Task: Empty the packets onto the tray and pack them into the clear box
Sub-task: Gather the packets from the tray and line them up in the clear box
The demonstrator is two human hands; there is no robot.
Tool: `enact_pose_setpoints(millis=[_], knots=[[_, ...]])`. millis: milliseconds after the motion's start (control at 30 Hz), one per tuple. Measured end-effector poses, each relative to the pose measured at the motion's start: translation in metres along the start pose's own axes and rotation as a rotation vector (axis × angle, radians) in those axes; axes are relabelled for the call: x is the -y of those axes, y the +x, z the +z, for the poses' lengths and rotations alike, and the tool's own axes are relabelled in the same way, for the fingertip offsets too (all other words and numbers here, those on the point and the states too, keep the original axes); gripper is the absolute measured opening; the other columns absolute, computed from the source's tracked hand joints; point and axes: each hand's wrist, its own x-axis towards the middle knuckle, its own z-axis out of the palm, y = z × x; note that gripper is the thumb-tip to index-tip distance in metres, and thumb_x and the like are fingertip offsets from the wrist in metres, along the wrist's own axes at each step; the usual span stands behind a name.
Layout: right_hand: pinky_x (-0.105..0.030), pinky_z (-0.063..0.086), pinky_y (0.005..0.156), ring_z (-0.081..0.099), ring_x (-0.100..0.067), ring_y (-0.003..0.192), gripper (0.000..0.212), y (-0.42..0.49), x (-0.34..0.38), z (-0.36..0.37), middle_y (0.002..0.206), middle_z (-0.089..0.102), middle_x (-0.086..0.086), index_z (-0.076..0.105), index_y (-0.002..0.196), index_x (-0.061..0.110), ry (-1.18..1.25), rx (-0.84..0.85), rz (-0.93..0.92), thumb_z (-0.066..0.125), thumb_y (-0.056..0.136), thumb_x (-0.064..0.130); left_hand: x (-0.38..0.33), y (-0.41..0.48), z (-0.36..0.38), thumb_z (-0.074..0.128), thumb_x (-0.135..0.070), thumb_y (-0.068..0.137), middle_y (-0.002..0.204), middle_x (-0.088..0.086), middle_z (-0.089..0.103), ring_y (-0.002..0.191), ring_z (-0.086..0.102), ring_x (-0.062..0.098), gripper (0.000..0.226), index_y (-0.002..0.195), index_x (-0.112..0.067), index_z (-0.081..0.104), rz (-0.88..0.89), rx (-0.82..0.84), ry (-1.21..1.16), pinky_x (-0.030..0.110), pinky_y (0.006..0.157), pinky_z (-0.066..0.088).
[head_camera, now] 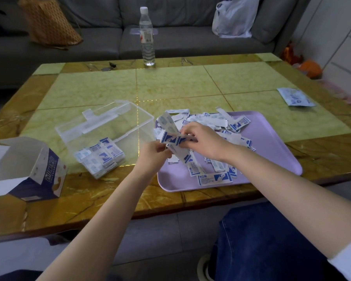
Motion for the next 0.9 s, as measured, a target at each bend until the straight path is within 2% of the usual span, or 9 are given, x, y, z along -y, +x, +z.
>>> enact_pose_setpoints(millis=[67,133,267,400,467,600,667,833,900], knots=[[-0.030,0.040,0.065,0.054,-0.020,0.078,0.012,0.000,0.001,-0.003,0.080,0.057,0.001,0.063,0.084,0.009,-0.047,0.031,0.017,0.064,0.086,0.021,0.000,-0.001,0.000,0.054,0.005,0.086,0.082,0.012,0.066,0.071,0.054,0.015,0.018,0.094,0.001,0.069,0.026,0.012,0.000,0.021,0.066,0.044],[-0.027,0.033,0.056,0.050,-0.017,0.066,0.014,0.001,0.001,-0.005,0.068,0.052,0.005,0.061,0.082,0.011,-0.081,0.034,0.026,0.063,0.087,0.024,-0.001,-0.004,-0.001,0.052,0.006,0.086,0.081,0.007,0.066,0.069,0.057,0.008,0.022,0.095,-0.007,0.069,0.072,0.038,-0.027,0.012,0.061,0.046],[-0.031,0.045,0.068,0.058,-0.016,0.073,0.014,0.003,0.003,-0.008,0.083,0.064,0.003,0.060,0.092,0.017,0.008,0.008,0.053,0.068,0.083,0.024,-0.003,-0.008,-0.002,0.054,0.011,0.083,0.079,-0.002,0.067,0.062,0.059,-0.006,0.027,0.097,-0.008,0.067,0.094,0.068,-0.095,0.007,0.057,0.044],[-0.030,0.049,0.076,0.062,-0.016,0.082,0.025,0.004,0.004,-0.011,0.092,0.067,0.002,0.063,0.097,0.017,-0.007,0.042,0.091,0.074,0.077,0.026,-0.003,-0.006,-0.003,0.062,0.004,0.079,0.093,0.007,0.069,0.084,0.064,0.018,0.024,0.100,-0.008,0.064,0.047,0.119,-0.087,0.024,0.074,0.053],[-0.034,0.051,0.080,0.063,-0.017,0.087,0.026,0.004,0.005,-0.010,0.094,0.068,0.002,0.065,0.095,0.018,-0.059,0.044,0.080,0.076,0.074,0.027,-0.002,-0.007,-0.001,0.065,-0.005,0.082,0.094,0.008,0.069,0.085,0.064,0.019,0.019,0.100,-0.010,0.065,0.038,0.120,-0.120,0.026,0.073,0.055],[-0.035,0.050,0.074,0.064,-0.017,0.083,0.020,0.003,0.008,-0.002,0.087,0.070,0.003,0.067,0.086,0.021,-0.081,0.082,0.042,0.078,0.071,0.027,0.000,-0.006,0.000,0.061,0.000,0.086,0.093,0.016,0.069,0.074,0.065,0.019,0.017,0.103,0.002,0.065,0.037,-0.010,-0.170,0.017,0.058,0.054],[-0.033,0.046,0.066,0.063,-0.020,0.077,0.017,0.002,0.008,0.001,0.082,0.069,-0.002,0.066,0.081,0.019,-0.074,0.103,0.034,0.075,0.075,0.032,0.001,-0.006,-0.001,0.061,0.001,0.086,0.088,0.013,0.069,0.069,0.066,0.014,0.017,0.102,0.002,0.065,0.030,-0.041,-0.216,0.016,0.057,0.053],[-0.030,0.034,0.056,0.053,-0.021,0.070,0.021,0.000,0.005,0.002,0.073,0.057,0.002,0.054,0.072,0.024,-0.210,0.095,0.040,0.067,0.082,0.037,0.002,-0.005,-0.003,0.069,-0.005,0.080,0.098,0.005,0.064,0.084,0.064,0.018,0.032,0.108,-0.008,0.055,0.053,-0.119,-0.149,0.029,0.073,0.056],[-0.029,0.033,0.058,0.055,-0.023,0.076,0.015,0.000,0.002,-0.001,0.078,0.059,0.000,0.055,0.079,0.025,-0.335,0.074,0.049,0.064,0.085,0.035,0.000,-0.004,-0.007,0.073,-0.008,0.077,0.102,-0.003,0.056,0.087,0.059,0.012,0.048,0.114,-0.014,0.044,0.120,-0.178,-0.082,0.024,0.073,0.053]])
